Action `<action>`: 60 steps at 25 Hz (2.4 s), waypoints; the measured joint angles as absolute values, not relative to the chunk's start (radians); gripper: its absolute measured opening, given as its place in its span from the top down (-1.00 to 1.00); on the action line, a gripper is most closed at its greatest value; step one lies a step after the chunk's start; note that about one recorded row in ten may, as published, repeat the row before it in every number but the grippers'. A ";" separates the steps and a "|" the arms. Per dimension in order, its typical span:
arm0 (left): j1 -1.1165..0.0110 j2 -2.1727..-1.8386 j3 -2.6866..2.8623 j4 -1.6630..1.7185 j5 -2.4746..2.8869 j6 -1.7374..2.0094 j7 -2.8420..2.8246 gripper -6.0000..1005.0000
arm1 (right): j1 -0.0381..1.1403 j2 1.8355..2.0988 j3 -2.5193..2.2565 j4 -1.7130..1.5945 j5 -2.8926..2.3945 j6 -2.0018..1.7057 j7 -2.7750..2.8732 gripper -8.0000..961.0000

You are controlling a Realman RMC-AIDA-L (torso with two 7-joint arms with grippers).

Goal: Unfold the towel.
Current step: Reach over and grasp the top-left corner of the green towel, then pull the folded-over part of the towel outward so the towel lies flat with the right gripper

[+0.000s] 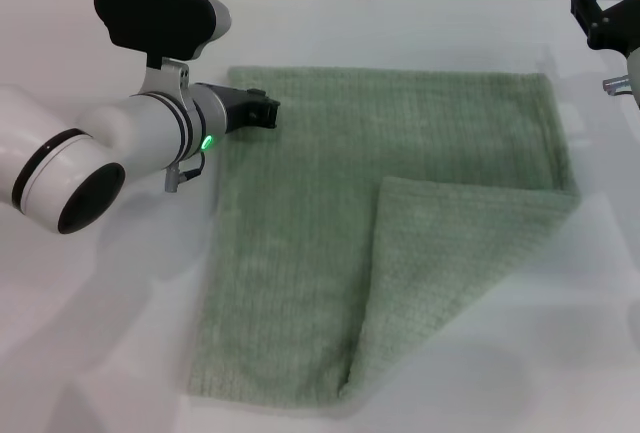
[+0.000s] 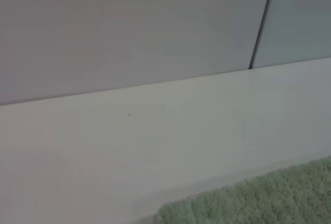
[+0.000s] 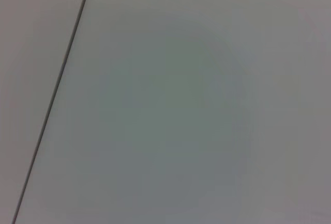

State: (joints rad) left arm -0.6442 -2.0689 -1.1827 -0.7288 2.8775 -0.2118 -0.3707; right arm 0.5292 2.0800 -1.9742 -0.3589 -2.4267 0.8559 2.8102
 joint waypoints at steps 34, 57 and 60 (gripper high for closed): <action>-0.664 -2.070 -1.141 -0.672 2.827 -0.163 -0.372 0.99 | 0.529 2.080 -1.975 -0.360 -2.428 0.856 2.809 -0.49; -0.666 -2.066 -1.150 -0.674 2.827 -0.163 -0.371 0.99 | 0.424 2.072 -1.930 -0.998 -2.428 0.163 2.818 -0.49; -0.666 -2.066 -1.150 -0.674 2.827 -0.163 -0.371 0.99 | 0.427 2.071 -1.880 -1.081 -2.428 -0.015 2.805 -0.49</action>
State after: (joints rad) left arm -0.6657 -2.0655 -1.1501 -0.6738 2.8271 -0.1627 -0.3711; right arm 0.4265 2.0713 -1.8803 -1.0811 -2.4283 -0.0150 2.8052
